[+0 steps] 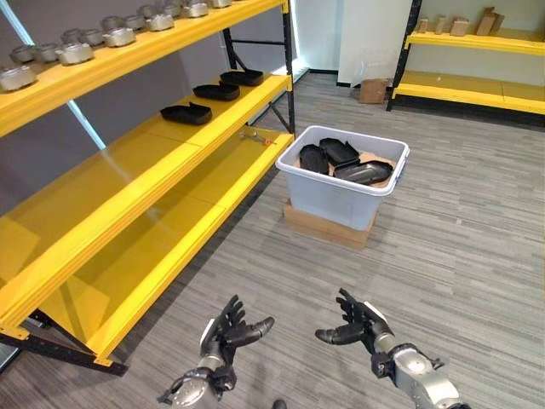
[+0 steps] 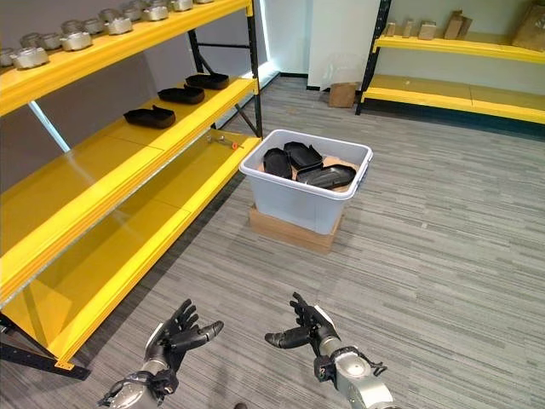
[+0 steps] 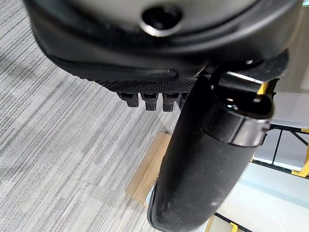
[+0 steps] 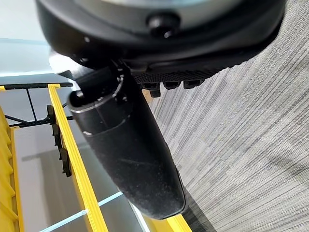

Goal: Move parts from the plastic box to the shelf.

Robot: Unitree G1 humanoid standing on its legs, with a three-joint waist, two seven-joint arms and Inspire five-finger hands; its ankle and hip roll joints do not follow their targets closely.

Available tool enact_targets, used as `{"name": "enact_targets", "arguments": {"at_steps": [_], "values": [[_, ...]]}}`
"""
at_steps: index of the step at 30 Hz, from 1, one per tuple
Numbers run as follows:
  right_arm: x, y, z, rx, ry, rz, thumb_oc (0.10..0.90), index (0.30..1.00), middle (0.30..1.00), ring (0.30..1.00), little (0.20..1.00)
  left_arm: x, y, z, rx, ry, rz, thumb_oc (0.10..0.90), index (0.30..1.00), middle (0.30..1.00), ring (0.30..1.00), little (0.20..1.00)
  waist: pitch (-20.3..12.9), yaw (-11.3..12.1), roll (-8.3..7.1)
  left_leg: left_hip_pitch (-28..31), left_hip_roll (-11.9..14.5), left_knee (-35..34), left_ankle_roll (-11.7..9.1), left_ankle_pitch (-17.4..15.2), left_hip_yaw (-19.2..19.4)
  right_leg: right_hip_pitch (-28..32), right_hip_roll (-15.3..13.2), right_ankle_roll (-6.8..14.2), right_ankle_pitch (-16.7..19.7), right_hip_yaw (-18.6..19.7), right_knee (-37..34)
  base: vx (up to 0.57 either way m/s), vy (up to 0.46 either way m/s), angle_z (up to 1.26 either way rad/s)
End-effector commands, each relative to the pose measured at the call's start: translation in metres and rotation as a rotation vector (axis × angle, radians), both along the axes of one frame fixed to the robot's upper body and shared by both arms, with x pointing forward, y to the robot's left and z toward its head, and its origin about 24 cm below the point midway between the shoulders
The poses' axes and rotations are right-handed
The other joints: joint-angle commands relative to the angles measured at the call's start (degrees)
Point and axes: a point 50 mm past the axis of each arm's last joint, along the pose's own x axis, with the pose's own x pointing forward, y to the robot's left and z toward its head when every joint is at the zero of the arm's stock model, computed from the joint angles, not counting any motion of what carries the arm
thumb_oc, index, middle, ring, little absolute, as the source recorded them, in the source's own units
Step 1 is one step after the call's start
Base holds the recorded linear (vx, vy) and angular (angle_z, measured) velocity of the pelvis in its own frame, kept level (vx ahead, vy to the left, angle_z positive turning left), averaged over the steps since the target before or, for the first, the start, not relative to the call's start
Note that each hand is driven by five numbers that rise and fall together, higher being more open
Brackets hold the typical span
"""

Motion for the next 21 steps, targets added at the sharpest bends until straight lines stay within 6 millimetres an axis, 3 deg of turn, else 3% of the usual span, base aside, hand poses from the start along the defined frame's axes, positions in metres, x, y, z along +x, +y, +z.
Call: {"name": "enact_targets", "arguments": {"at_steps": [1, 6, 7, 8, 11, 13, 17, 18, 21], "values": [[0.032, 0.024, 0.033, 0.088, -0.198, 0.058, 0.9, 1.0, 1.0, 1.0, 1.0, 0.032, 0.011, 0.036, 0.055, -0.23, -0.021, 0.9, 1.0, 1.0, 1.0, 1.0, -1.7, 0.8, -2.16, 1.5, 1.5, 0.4, -1.3, -2.1, 0.3, -1.1, -4.7, 4.2, -0.6, 0.8, 3.1, -0.03, 0.047, -0.13], [0.034, 0.025, 0.032, 0.091, -0.192, 0.058, 0.9, 1.0, 1.0, 1.0, 1.0, 0.033, 0.014, 0.039, 0.07, -0.24, -0.021, 0.9, 1.0, 1.0, 1.0, 1.0, -0.7, 1.4, -2.11, 0.9, 0.3, 2.9, 0.2, -3.9, -0.3, -3.5, -6.4, 4.6, -2.1, 1.1, 9.1, -0.03, 0.097, -0.15], [0.029, 0.024, 0.031, 0.092, -0.186, 0.057, 0.9, 1.0, 1.0, 1.0, 1.0, 0.031, 0.016, 0.039, 0.085, -0.24, -0.025, 0.9, 1.0, 1.0, 1.0, 1.0, 0.0, 0.9, -1.66, 1.8, -1.0, 2.9, 1.8, -4.6, -1.2, -6.4, -8.3, 5.7, -2.4, 1.4, 16.3, -0.03, 0.203, -0.03], [0.029, 0.024, 0.031, 0.092, -0.186, 0.057, 0.9, 1.0, 1.0, 1.0, 1.0, 0.031, 0.016, 0.039, 0.085, -0.24, -0.025, 0.9, 1.0, 1.0, 1.0, 1.0, -0.1, 1.0, -1.74, 1.8, -1.1, 2.9, 1.8, -4.6, -1.1, -6.6, -8.4, 5.7, -2.6, 1.5, 16.6, -0.04, 0.214, -0.03], [0.024, 0.022, 0.026, 0.102, -0.17, 0.034, 0.9, 1.0, 1.0, 1.0, 1.0, 0.033, 0.017, 0.043, 0.108, -0.257, -0.04, 0.9, 1.0, 1.0, 1.0, 1.0, 2.0, -0.1, -1.58, 2.8, -2.4, 3.2, 3.4, -5.0, -1.4, -12.8, -10.2, 8.4, 5.5, 3.9, 28.9, -0.05, 0.121, -0.02], [0.022, 0.02, 0.026, 0.111, -0.172, 0.016, 0.9, 1.0, 1.0, 1.0, 1.0, 0.037, 0.017, 0.046, 0.133, -0.271, -0.065, 0.9, 1.0, 1.0, 1.0, 1.0, 3.0, -1.0, -0.91, 3.1, -2.1, 3.7, 3.5, -5.2, -2.1, -16.2, -10.0, 8.8, 6.8, 4.8, 32.9, 0.0, 0.103, 0.06], [0.023, 0.015, 0.028, 0.114, -0.176, -0.007, 0.9, 1.0, 1.0, 1.0, 1.0, 0.04, 0.015, 0.049, 0.135, -0.284, -0.083, 0.9, 1.0, 1.0, 1.0, 1.0, 3.5, -2.3, -1.34, 4.5, -3.0, 3.6, 3.5, -6.3, -2.9, -19.5, -9.4, 7.7, 6.8, 4.7, 27.0, 0.13, 0.035, 0.14], [0.024, 0.013, 0.028, 0.111, -0.175, -0.02, 0.9, 1.0, 1.0, 1.0, 1.0, 0.041, 0.015, 0.05, 0.135, -0.289, -0.086, 0.9, 1.0, 1.0, 1.0, 1.0, 3.4, -2.6, -2.42, 6.0, -4.0, 2.4, 3.0, -7.4, -3.2, -19.3, -11.0, 7.6, 8.3, 3.0, 16.9, 0.15, -0.05, -0.01], [0.027, 0.016, 0.028, 0.115, -0.179, -0.022, 0.9, 1.0, 1.0, 1.0, 1.0, 0.043, 0.016, 0.049, 0.143, -0.287, -0.083, 0.9, 1.0, 1.0, 1.0, 1.0, 3.6, -3.2, -2.99, 7.5, -3.7, 1.6, 2.1, -8.3, -3.7, -19.4, -11.6, 8.5, 10.9, 2.7, 9.8, 0.19, -0.078, 0.03]]}}
